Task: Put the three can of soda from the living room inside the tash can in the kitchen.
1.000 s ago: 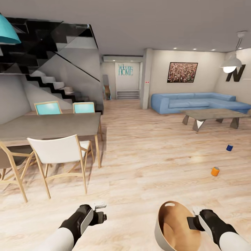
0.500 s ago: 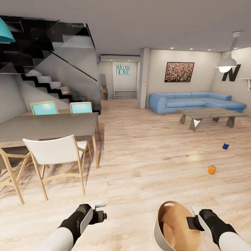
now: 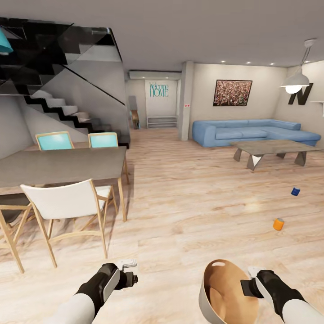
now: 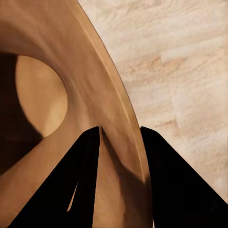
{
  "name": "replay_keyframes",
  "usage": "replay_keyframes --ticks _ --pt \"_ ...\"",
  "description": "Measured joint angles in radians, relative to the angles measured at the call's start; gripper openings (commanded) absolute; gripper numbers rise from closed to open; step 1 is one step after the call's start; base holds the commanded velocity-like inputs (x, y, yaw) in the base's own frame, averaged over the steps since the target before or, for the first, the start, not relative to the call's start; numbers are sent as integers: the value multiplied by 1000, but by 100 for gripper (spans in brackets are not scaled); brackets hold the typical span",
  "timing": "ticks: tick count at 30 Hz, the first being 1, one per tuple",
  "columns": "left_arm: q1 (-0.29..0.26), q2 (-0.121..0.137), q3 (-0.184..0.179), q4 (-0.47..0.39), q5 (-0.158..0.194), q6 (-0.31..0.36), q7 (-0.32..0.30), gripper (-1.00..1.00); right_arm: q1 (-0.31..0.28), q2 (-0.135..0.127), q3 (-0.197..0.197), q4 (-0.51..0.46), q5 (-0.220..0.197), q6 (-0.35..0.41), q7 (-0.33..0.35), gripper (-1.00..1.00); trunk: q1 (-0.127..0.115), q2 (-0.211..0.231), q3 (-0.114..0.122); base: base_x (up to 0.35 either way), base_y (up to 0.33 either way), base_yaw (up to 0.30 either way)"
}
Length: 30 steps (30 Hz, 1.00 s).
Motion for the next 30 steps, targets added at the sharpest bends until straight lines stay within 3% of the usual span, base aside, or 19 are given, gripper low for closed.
replay_keyframes --ticks 13,30 --pt "0 -1 0 0 0 0 0 100 0 0 0 0 0 2 2 -100 0 0 0 314 1 -228" --pt "0 -1 0 0 0 0 -1 100 0 0 1 1 4 3 33 -100 0 0 0 62 15 -285"
